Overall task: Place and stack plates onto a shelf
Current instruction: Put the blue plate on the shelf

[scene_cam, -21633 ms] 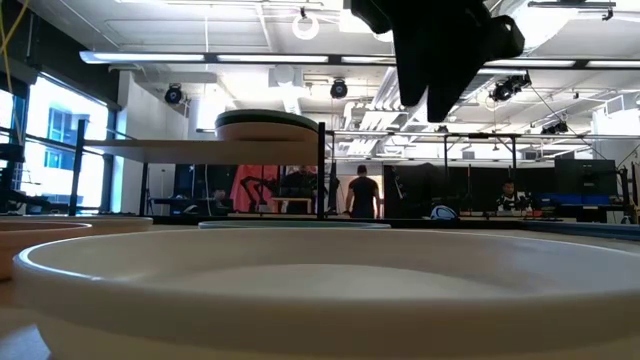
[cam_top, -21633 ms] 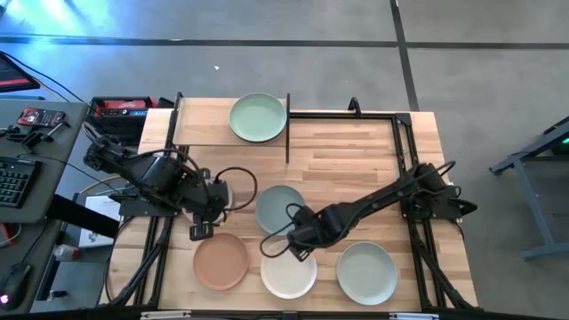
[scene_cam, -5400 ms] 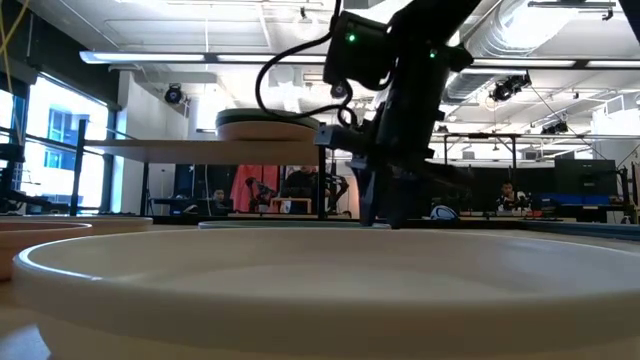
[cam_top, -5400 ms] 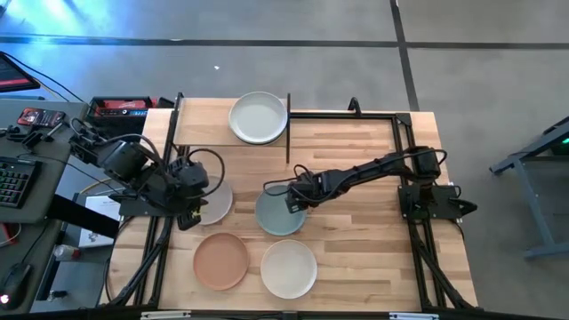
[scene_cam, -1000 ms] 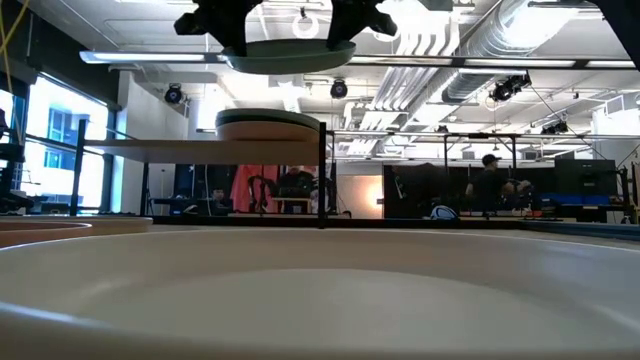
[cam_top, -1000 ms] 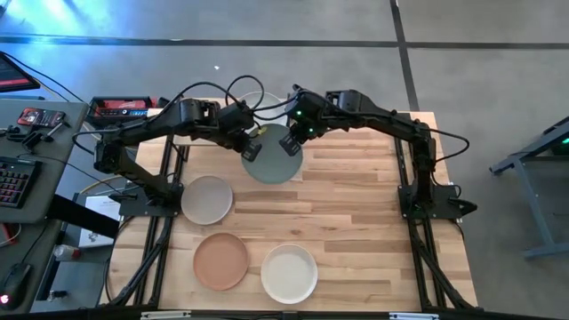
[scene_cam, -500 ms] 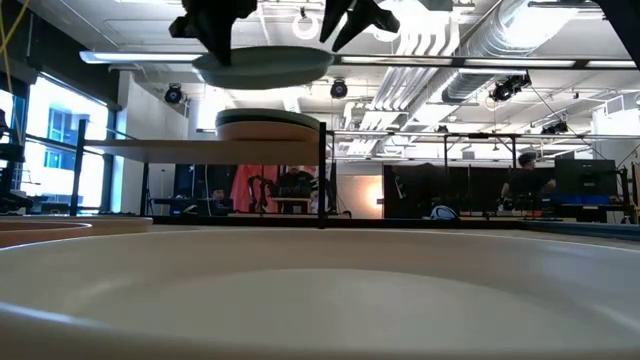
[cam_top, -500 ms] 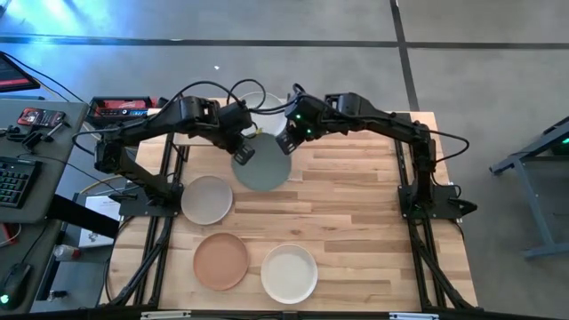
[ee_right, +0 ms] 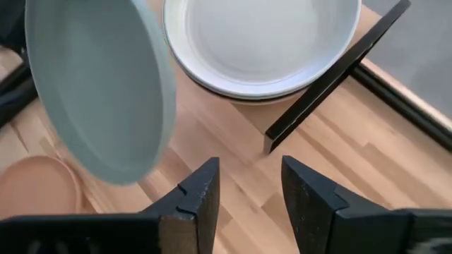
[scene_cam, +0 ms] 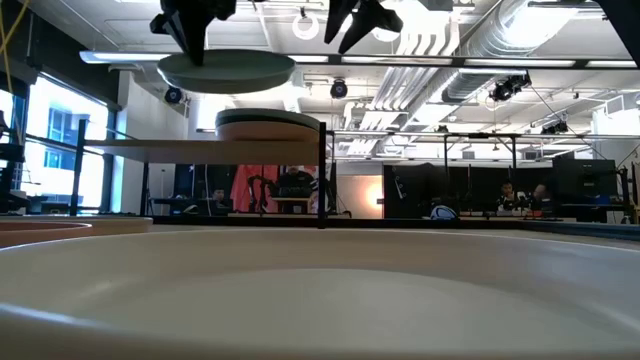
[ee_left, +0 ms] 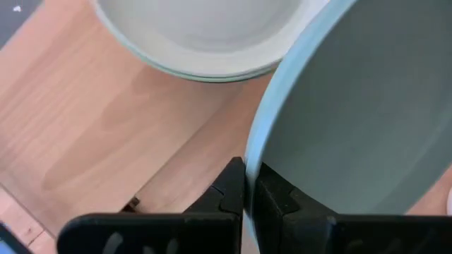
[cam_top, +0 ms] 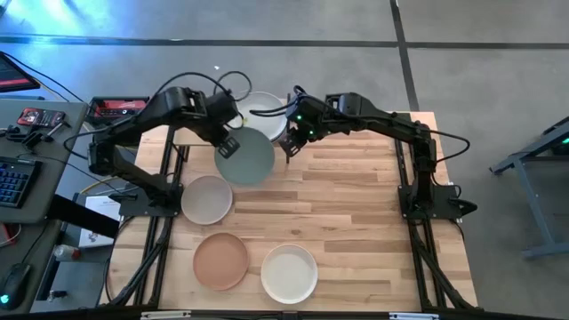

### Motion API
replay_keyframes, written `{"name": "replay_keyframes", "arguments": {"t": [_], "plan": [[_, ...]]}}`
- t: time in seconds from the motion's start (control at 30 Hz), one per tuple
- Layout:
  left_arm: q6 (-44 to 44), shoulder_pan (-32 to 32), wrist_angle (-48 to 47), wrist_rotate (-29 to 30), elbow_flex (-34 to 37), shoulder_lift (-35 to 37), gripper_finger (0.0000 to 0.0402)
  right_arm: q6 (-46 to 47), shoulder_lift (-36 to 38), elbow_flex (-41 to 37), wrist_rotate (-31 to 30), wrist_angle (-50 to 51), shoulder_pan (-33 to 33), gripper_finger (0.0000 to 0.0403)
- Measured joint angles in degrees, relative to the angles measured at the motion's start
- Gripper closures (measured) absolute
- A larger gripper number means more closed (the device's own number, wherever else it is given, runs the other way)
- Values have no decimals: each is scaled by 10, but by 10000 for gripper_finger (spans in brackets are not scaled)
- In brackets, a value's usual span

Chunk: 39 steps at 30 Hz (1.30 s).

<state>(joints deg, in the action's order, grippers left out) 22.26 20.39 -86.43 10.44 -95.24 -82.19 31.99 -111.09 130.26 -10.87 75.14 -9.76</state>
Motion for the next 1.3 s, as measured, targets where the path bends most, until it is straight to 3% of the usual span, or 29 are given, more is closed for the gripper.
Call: {"name": "replay_keyframes", "arguments": {"t": [0.2,0.47,0.83,1.0,1.3], "plan": [[-16,67,0,-18,0,26,401,-64,0,0,13,1,-12,274],[-16,202,-6,-25,0,57,401,-140,0,0,54,6,-38,274],[8,352,-7,-41,0,64,401,-231,0,0,56,23,-63,274],[5,376,1,-92,-3,64,401,-265,0,0,58,24,-75,274],[84,374,-11,-133,-3,70,401,-314,0,0,71,25,-99,274]]}}
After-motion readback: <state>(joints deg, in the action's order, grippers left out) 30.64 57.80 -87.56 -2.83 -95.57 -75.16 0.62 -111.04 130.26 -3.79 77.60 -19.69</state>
